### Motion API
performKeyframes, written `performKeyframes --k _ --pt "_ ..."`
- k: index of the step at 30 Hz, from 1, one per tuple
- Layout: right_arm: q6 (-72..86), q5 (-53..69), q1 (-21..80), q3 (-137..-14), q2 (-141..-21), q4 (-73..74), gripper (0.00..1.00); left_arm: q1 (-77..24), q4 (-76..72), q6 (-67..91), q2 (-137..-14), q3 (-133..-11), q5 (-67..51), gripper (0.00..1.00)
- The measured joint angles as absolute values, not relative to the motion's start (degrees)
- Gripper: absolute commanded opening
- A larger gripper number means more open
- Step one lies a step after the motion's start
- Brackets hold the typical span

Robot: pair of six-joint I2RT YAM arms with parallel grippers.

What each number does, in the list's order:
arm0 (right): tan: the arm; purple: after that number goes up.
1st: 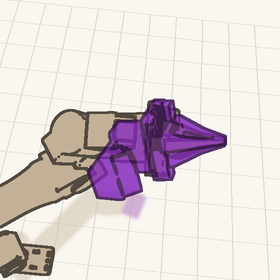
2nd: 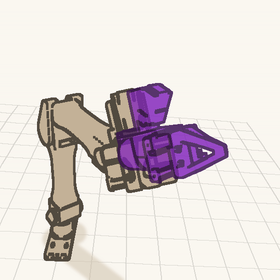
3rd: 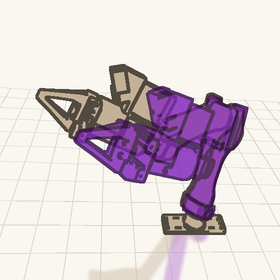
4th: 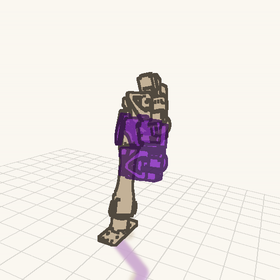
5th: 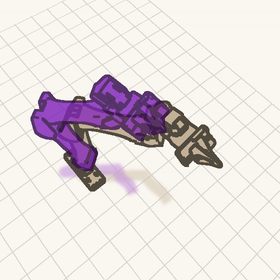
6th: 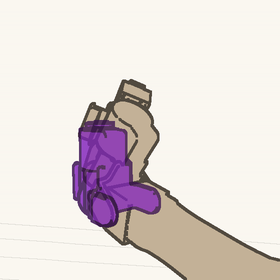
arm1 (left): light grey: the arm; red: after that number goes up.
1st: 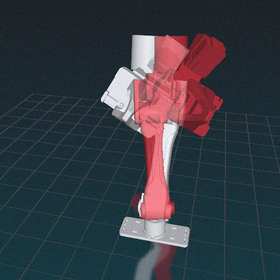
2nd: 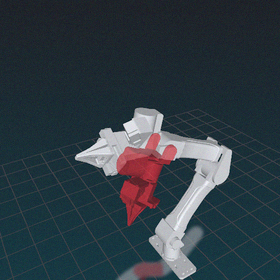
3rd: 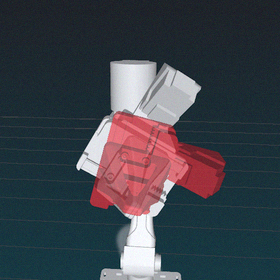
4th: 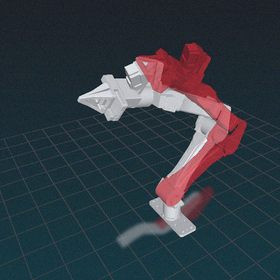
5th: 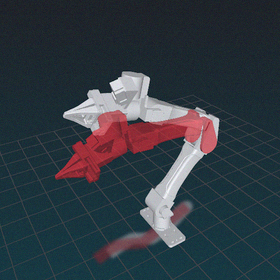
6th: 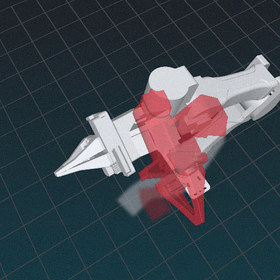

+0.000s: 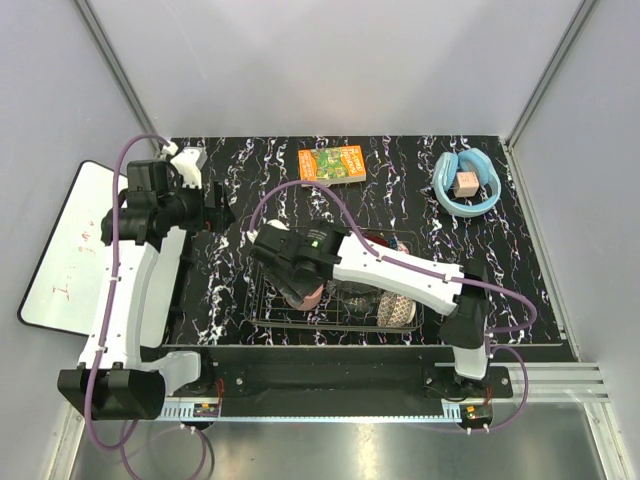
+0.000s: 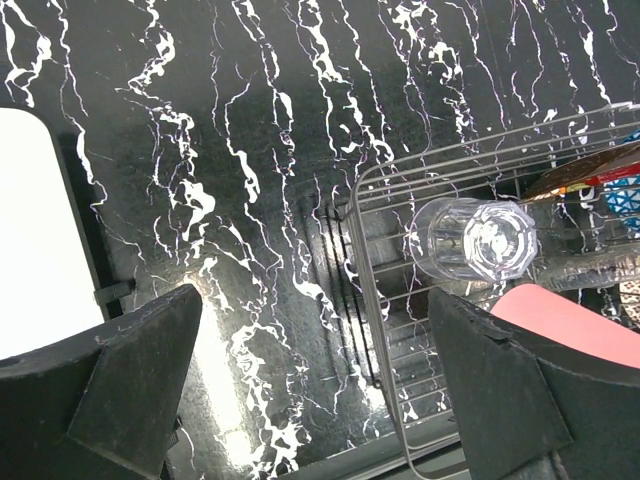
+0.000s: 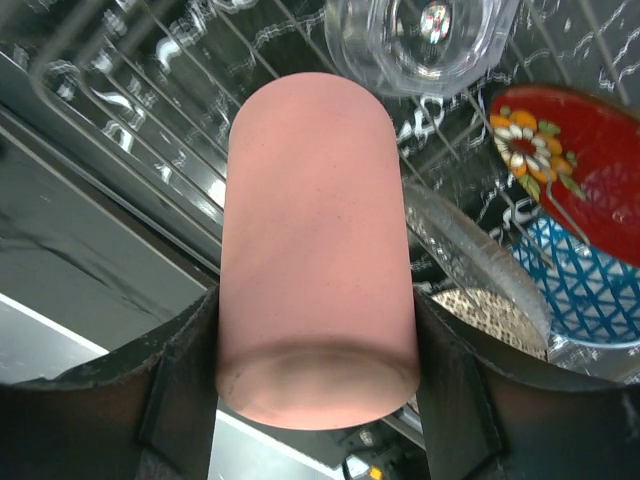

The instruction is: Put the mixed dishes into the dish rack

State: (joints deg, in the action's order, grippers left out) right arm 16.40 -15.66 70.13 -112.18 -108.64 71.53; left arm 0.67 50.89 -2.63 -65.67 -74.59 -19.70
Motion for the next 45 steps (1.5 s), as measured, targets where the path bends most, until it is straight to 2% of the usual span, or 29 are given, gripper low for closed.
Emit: performKeyframes --k 9,23,35,37,38,40,41,44,45 --pt "15.18 -16.01 70.30 -112.07 -110.91 73.84 0.00 0.67 50.50 -2.79 -65.41 -72.49 -19.66 0.99" --pt "13.87 -12.64 70.35 -109.36 -116.64 70.65 0.00 0.67 49.71 -3.46 -65.21 -71.66 -22.13 0.99" --pt "12.82 -11.16 70.39 -109.43 -117.01 67.51 0.00 0.67 49.67 -3.88 -65.25 -71.50 -22.72 0.99" --pt "12.82 -10.90 70.39 -109.43 -117.08 66.61 0.06 0.67 49.67 -4.01 -65.25 -71.50 -22.72 0.99" --pt "12.82 -10.83 70.39 -109.43 -117.12 66.17 0.20 0.67 49.67 -4.05 -65.25 -71.50 -22.74 0.99" --pt "12.82 -10.79 70.39 -109.43 -117.14 65.25 0.39 0.67 49.67 -4.05 -65.25 -71.50 -22.74 0.99" --pt "12.82 -10.79 70.41 -109.40 -117.16 65.01 0.54 0.67 49.67 -4.05 -65.25 -71.50 -22.76 0.99" --pt "12.73 -10.70 70.41 -109.25 -117.16 63.94 0.75 0.67 49.67 -4.05 -65.25 -71.50 -22.76 0.99" --pt "12.67 -10.66 70.41 -109.14 -117.16 63.68 0.98 0.67 49.67 -4.05 -65.25 -71.50 -22.79 0.99"
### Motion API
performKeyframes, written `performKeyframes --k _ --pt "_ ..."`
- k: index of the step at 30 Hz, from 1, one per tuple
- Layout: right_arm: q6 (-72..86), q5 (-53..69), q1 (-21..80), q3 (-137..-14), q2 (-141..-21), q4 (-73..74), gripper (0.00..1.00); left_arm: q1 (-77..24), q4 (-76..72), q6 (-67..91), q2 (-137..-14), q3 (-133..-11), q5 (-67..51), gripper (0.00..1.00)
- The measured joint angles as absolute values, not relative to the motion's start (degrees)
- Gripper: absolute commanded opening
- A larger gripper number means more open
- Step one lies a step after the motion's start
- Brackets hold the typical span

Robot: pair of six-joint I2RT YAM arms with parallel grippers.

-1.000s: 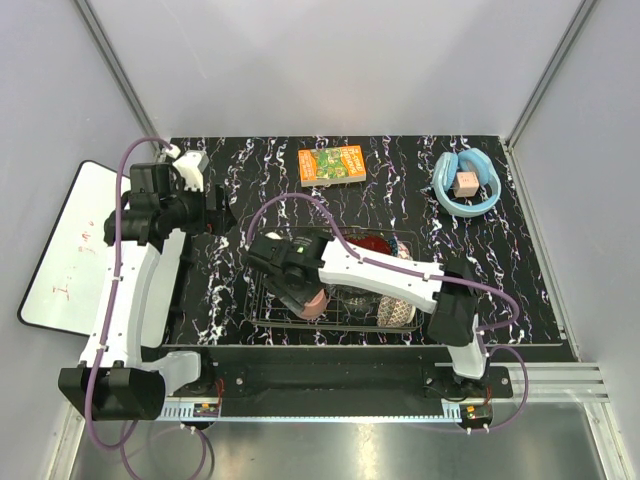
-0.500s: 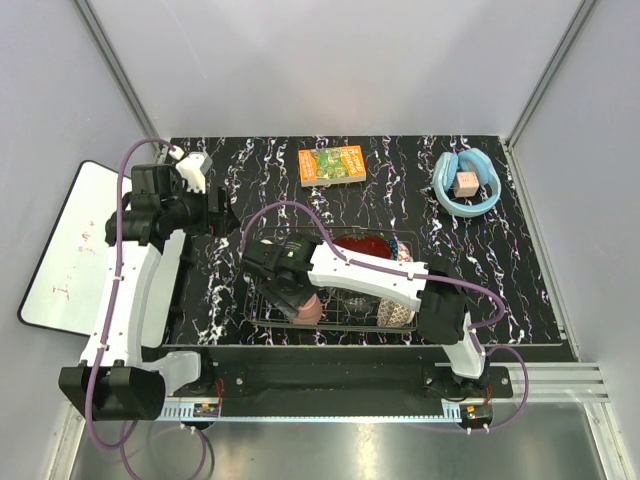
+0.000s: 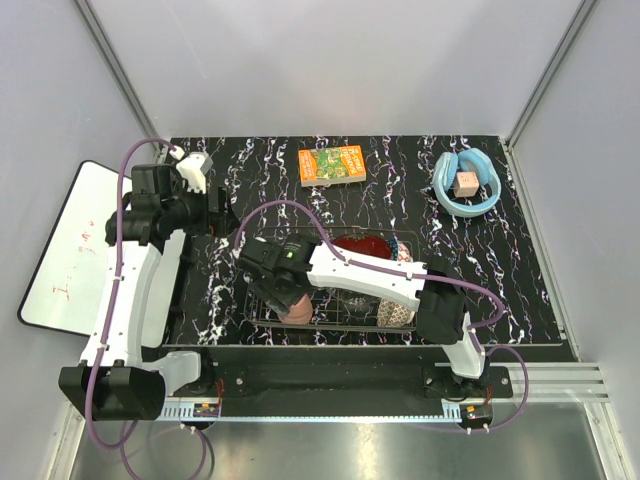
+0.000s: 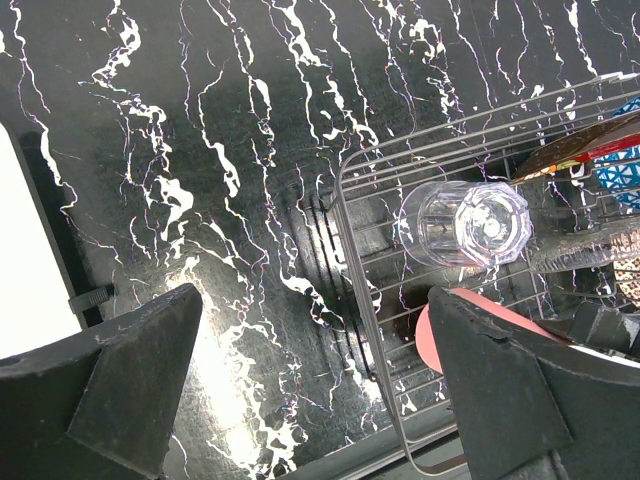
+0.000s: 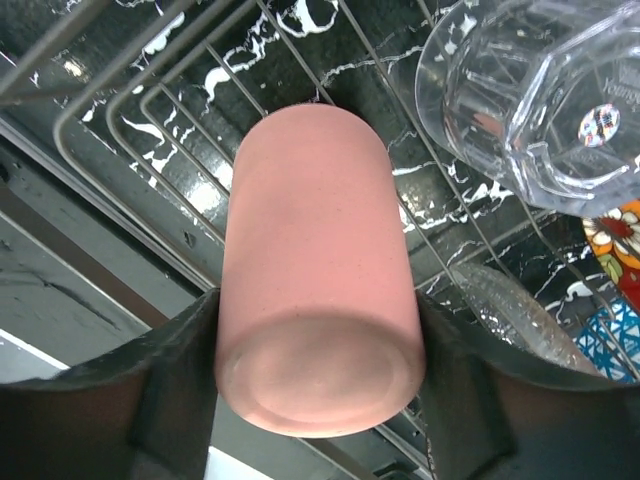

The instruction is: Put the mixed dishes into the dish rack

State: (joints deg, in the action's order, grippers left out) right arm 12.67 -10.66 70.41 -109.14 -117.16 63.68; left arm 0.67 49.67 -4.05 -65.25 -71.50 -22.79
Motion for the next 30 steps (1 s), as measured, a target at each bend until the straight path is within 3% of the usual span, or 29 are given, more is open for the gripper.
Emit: performKeyframes --k 18,26,30 --pt "12.40 -14.57 70.43 -106.80 -114.52 63.96 1.00 0.67 49.67 -4.05 -65.23 -71.53 -23.38 0.99" --pt "13.34 -19.64 68.51 -107.66 -103.90 71.00 1.00 0.34 49.67 -4.05 -65.21 -71.64 -23.22 0.99" --pt "14.90 -19.46 58.98 -102.52 -93.10 67.83 1.00 -1.96 49.63 -4.12 -65.21 -71.50 -22.44 0.99"
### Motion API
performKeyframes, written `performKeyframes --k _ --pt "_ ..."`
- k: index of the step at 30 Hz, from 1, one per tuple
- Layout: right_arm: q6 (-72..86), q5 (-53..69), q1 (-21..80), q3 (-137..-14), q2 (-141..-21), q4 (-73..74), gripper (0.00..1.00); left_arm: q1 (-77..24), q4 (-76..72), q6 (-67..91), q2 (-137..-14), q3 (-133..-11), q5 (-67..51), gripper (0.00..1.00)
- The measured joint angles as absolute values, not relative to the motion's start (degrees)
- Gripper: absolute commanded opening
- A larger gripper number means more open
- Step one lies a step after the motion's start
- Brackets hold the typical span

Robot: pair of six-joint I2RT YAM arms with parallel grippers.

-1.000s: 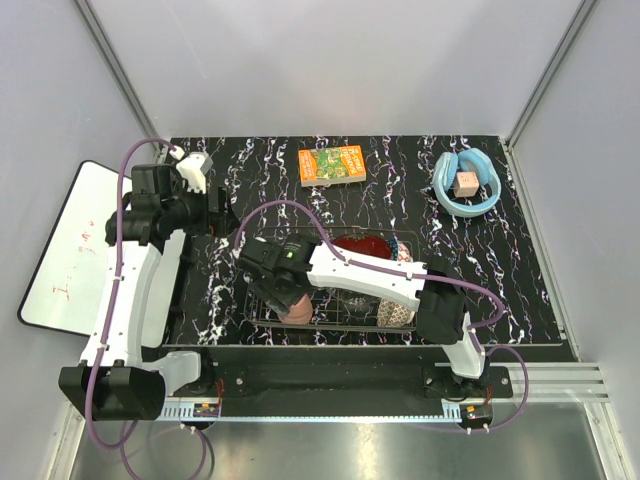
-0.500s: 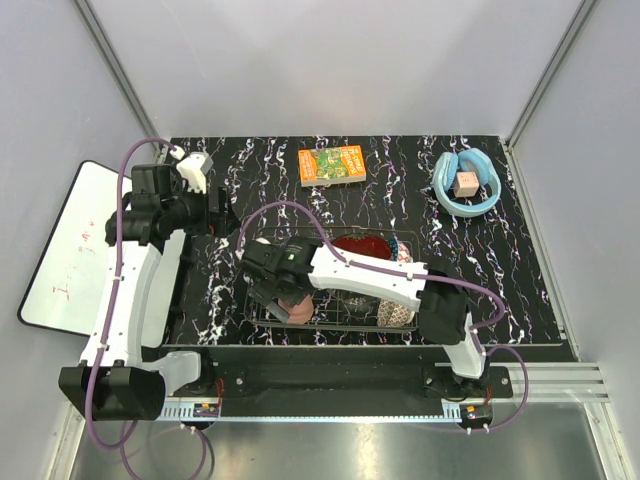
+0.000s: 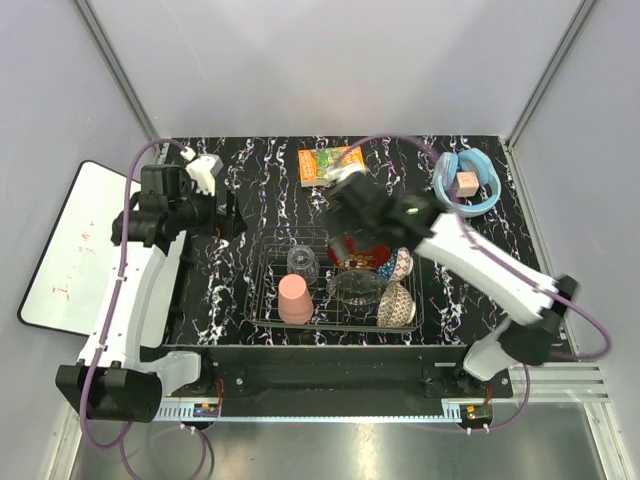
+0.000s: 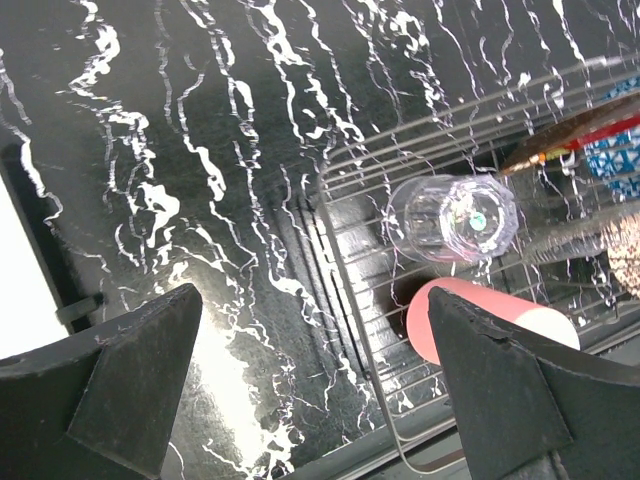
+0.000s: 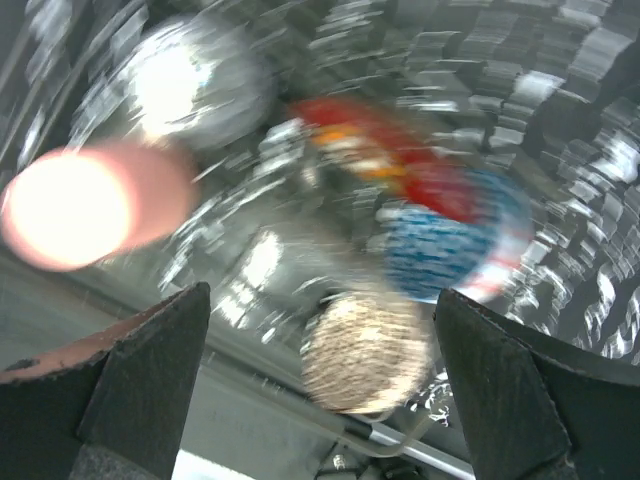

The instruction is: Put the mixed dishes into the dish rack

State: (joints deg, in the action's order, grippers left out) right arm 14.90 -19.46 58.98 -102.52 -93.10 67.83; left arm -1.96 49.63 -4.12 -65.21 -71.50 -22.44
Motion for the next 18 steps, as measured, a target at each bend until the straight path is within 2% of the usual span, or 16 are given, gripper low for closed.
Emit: performKeyframes --k 5,9,18 --pt "16.62 -22.15 41.78 -90.11 -76.66 60.23 1.00 -3.75 49.39 -4.51 -64.49 -70.24 -21.85 0.99" --pt "16.97 -21.93 32.38 -83.50 -69.76 55.40 1.00 -3.73 49.06 -4.51 -63.59 -69.97 -21.78 0.99" --pt "18.31 -18.37 30.52 -72.79 -68.97 49.80 1.00 -3.75 48.31 -4.47 -61.93 -69.67 -21.58 0.99"
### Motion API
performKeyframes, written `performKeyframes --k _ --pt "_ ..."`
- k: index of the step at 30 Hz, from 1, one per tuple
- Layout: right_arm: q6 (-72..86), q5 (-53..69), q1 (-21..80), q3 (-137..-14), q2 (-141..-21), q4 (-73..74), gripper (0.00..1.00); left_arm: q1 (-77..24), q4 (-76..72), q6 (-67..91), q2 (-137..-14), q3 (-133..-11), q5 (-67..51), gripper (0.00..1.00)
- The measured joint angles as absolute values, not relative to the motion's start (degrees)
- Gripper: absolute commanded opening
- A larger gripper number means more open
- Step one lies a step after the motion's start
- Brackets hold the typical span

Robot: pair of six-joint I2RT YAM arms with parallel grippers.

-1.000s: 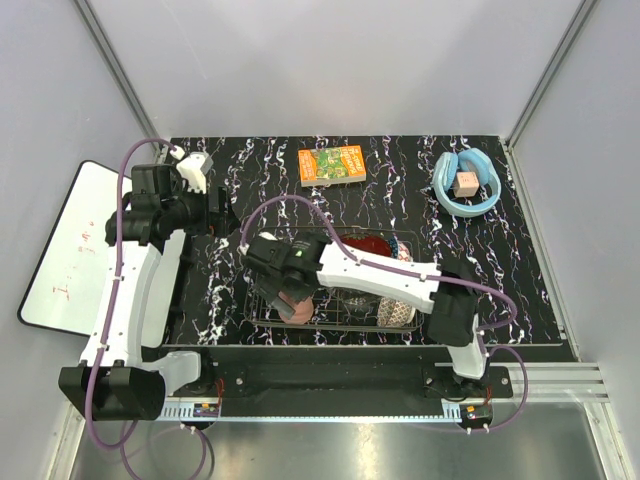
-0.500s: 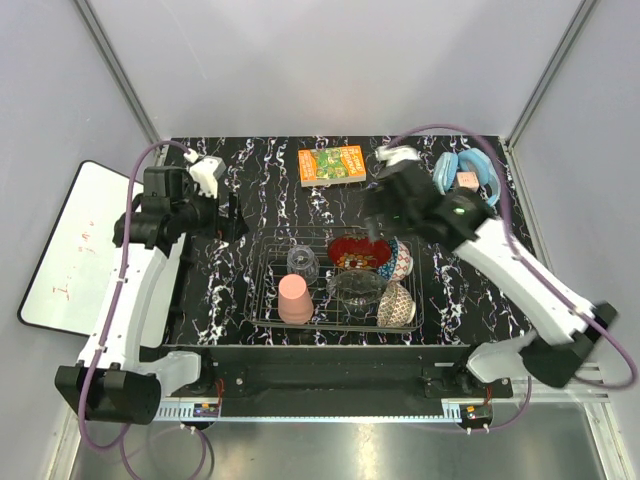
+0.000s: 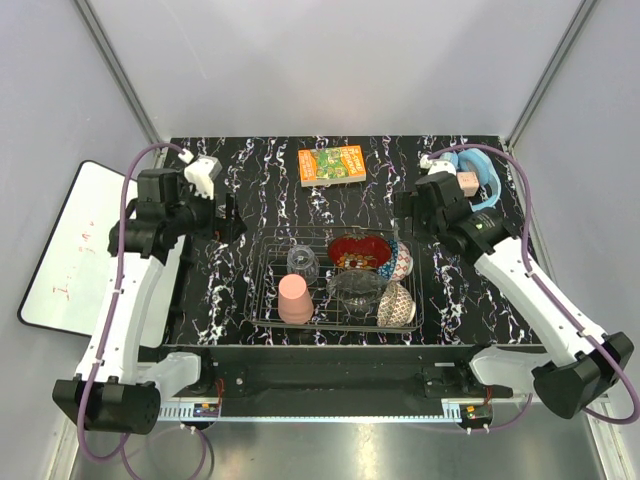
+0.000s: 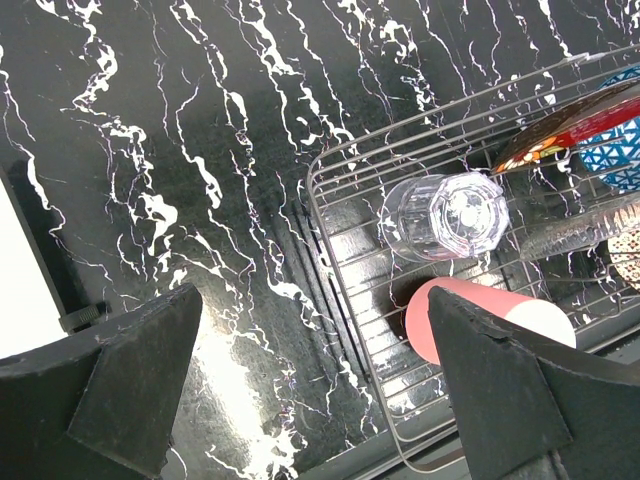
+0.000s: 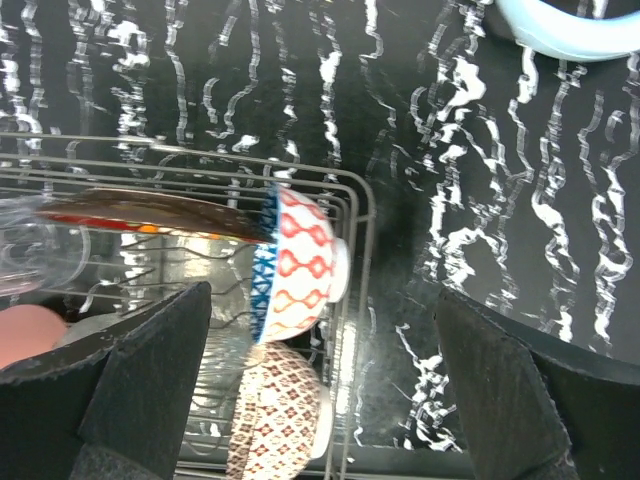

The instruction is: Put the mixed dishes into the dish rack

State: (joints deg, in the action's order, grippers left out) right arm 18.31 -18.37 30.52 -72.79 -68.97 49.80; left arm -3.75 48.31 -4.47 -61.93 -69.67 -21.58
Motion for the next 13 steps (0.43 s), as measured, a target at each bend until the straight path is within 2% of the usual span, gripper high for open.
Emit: performKeyframes --k 13 --pt "18.70 -11.20 30.52 -72.66 -64.88 46.26 1.00 -3.75 48.14 -4.45 -58.92 -68.99 -21.65 0.99"
